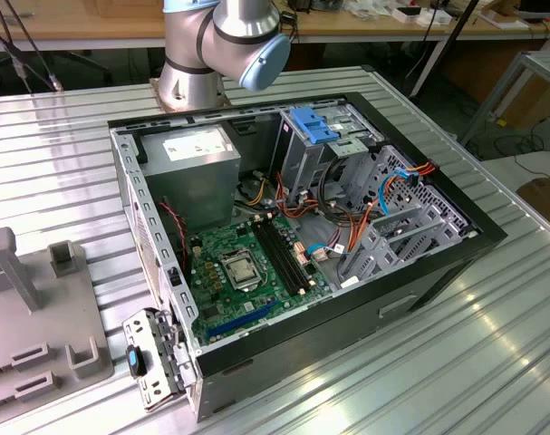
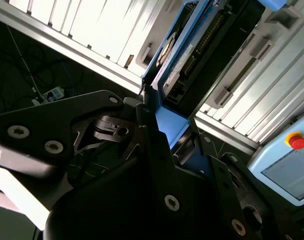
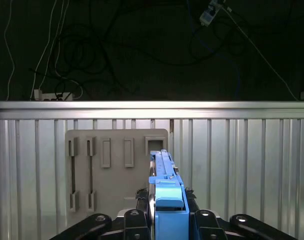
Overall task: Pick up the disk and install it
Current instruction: 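Pick up the disk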
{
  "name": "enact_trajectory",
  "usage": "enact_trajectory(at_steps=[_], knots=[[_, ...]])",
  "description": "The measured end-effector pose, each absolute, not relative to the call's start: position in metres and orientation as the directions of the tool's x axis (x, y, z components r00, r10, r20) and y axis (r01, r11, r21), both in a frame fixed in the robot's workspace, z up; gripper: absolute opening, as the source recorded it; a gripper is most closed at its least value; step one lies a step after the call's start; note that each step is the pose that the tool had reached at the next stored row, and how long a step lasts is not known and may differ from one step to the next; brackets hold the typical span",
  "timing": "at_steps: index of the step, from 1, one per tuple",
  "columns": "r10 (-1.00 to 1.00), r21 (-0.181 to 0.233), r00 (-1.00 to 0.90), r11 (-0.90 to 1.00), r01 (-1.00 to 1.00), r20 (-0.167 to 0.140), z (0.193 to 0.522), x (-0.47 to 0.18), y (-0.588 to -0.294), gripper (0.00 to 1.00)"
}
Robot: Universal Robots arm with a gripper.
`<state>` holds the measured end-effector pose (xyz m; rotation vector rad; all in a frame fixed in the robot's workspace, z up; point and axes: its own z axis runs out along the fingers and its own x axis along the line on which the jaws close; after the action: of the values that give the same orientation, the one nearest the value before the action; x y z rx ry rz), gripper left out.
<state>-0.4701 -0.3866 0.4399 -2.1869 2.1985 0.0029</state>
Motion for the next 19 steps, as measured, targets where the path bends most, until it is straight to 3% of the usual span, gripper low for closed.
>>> enact_trajectory(at_steps=[19], knots=[[-1.0, -0.027, -0.005, 0.006, -1.0, -0.03, 0.488, -0.47, -0.387, 0.37]])
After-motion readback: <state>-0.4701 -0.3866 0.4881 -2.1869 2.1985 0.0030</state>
